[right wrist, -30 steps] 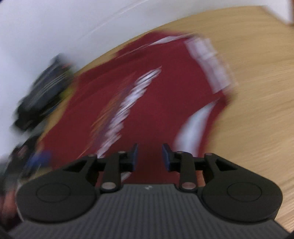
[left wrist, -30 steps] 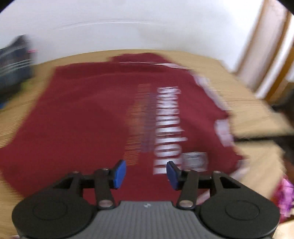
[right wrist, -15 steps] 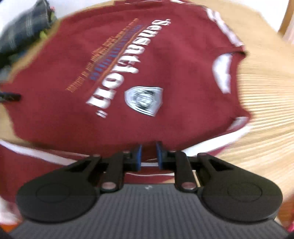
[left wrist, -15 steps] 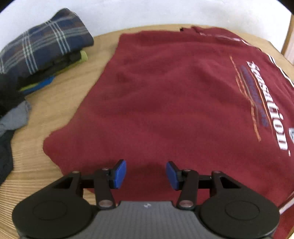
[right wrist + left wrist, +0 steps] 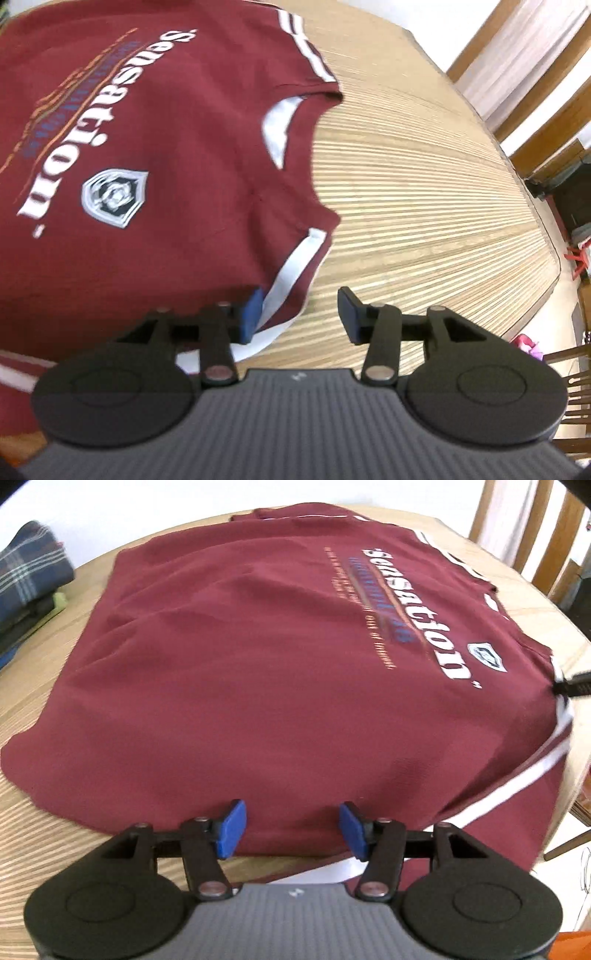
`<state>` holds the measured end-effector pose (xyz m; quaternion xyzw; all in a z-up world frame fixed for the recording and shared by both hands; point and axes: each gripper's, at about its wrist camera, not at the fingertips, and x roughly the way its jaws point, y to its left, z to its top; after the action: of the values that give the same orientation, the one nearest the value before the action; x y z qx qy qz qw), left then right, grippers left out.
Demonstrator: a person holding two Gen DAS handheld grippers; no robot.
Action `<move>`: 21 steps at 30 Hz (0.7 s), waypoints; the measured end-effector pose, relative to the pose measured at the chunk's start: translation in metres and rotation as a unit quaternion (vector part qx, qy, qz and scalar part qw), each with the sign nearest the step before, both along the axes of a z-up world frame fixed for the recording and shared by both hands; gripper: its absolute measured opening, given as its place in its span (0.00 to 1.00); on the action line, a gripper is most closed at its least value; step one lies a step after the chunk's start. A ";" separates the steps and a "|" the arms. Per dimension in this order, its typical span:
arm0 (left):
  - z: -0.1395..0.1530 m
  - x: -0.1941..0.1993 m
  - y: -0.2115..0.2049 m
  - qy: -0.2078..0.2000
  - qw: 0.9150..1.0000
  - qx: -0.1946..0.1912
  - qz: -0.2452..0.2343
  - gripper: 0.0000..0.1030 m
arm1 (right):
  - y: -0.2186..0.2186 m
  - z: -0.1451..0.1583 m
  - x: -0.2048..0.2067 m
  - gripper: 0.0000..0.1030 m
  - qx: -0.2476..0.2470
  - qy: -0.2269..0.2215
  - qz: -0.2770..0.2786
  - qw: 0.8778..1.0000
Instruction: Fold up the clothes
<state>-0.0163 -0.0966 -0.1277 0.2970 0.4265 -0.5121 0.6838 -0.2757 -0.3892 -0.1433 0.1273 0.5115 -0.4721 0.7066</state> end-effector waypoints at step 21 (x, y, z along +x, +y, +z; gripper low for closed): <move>0.028 0.074 -0.022 0.022 0.999 -0.021 0.019 0.59 | -0.015 0.016 -0.022 0.44 0.043 -0.212 -0.032 0.976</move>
<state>0.0573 -0.1184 -0.0995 0.2630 0.4362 -0.5144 0.6898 -0.2976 -0.4045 -0.1271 0.2715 0.3658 -0.4344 0.7771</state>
